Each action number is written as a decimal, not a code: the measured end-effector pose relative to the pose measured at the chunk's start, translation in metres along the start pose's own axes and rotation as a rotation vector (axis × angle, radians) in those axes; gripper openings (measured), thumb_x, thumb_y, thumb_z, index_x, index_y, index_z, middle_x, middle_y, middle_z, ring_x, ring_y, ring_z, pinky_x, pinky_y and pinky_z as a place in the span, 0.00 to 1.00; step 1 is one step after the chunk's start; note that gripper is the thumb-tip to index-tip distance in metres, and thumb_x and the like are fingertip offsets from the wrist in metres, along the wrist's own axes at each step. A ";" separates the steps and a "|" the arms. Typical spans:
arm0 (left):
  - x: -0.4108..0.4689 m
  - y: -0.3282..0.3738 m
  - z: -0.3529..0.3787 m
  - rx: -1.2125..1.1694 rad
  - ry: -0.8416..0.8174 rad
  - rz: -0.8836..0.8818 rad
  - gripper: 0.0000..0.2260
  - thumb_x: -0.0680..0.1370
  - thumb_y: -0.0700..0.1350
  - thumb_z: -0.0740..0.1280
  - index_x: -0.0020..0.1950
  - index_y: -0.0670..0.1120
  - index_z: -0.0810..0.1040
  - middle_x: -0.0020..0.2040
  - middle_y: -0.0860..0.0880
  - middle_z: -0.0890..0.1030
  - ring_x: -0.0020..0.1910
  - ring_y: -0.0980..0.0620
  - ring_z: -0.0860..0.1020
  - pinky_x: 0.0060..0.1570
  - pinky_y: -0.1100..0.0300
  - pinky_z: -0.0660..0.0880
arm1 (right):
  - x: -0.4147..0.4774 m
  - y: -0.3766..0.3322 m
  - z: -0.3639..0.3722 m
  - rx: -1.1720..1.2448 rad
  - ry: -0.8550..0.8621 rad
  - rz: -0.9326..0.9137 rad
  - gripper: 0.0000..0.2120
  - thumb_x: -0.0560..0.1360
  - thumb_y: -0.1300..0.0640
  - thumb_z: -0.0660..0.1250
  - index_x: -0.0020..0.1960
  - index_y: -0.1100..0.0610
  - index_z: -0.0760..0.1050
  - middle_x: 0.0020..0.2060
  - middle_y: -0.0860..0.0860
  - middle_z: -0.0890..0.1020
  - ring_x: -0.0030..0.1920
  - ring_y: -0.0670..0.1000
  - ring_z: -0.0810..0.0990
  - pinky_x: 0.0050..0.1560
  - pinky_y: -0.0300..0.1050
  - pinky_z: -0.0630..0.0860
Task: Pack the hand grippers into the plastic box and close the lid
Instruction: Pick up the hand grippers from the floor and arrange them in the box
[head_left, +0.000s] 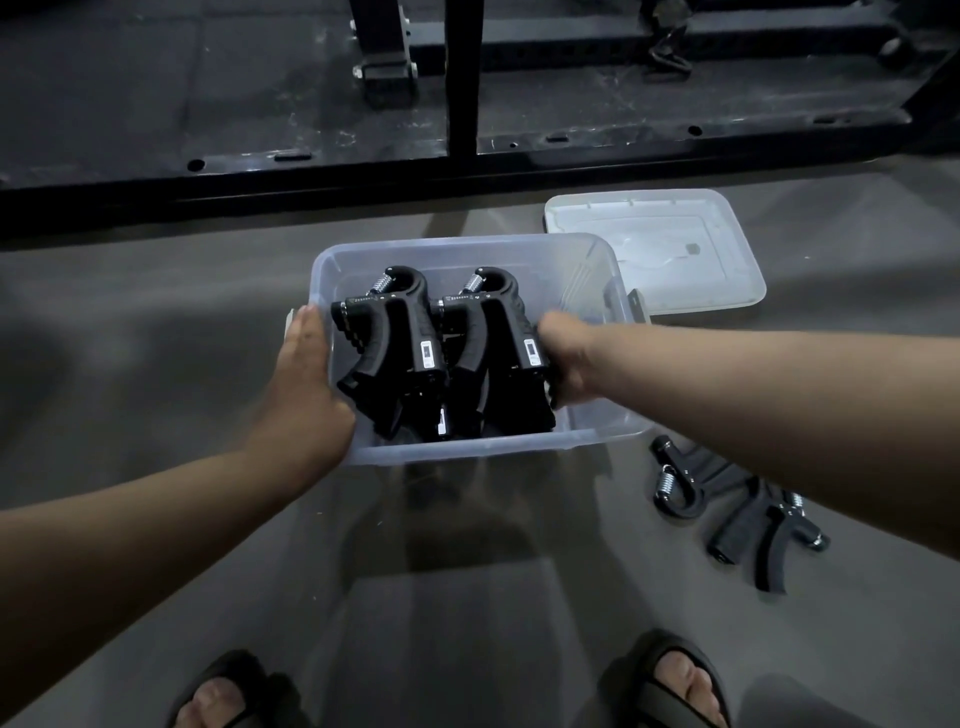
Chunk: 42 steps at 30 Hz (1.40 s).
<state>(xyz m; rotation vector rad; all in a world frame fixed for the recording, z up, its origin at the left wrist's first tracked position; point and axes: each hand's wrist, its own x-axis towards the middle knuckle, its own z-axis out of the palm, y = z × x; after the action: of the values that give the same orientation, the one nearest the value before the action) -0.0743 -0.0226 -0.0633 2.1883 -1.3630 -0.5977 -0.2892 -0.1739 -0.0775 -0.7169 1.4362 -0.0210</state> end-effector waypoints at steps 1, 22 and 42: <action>0.000 -0.001 0.000 0.003 -0.002 0.002 0.38 0.73 0.30 0.56 0.80 0.48 0.46 0.80 0.50 0.47 0.78 0.56 0.44 0.72 0.62 0.44 | -0.003 -0.005 -0.002 -0.012 0.040 -0.022 0.13 0.75 0.57 0.50 0.38 0.59 0.71 0.36 0.57 0.73 0.36 0.56 0.72 0.52 0.54 0.72; 0.007 -0.003 -0.001 -0.150 0.025 -0.064 0.39 0.65 0.34 0.60 0.75 0.54 0.60 0.74 0.45 0.65 0.73 0.43 0.63 0.69 0.41 0.64 | -0.058 -0.004 -0.108 -0.150 0.513 -0.748 0.07 0.74 0.60 0.61 0.40 0.59 0.75 0.31 0.56 0.78 0.27 0.53 0.72 0.24 0.37 0.67; -0.010 0.011 0.006 0.037 0.138 0.079 0.34 0.70 0.31 0.55 0.76 0.43 0.60 0.78 0.43 0.56 0.77 0.47 0.52 0.75 0.53 0.49 | 0.036 0.100 -0.171 -1.063 0.740 -0.112 0.29 0.74 0.43 0.69 0.68 0.51 0.61 0.66 0.64 0.64 0.67 0.66 0.64 0.67 0.60 0.65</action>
<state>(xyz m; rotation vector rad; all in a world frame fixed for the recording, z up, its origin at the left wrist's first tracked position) -0.0901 -0.0187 -0.0599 2.1498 -1.3900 -0.3875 -0.4773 -0.1838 -0.1491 -1.7875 2.0988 0.4646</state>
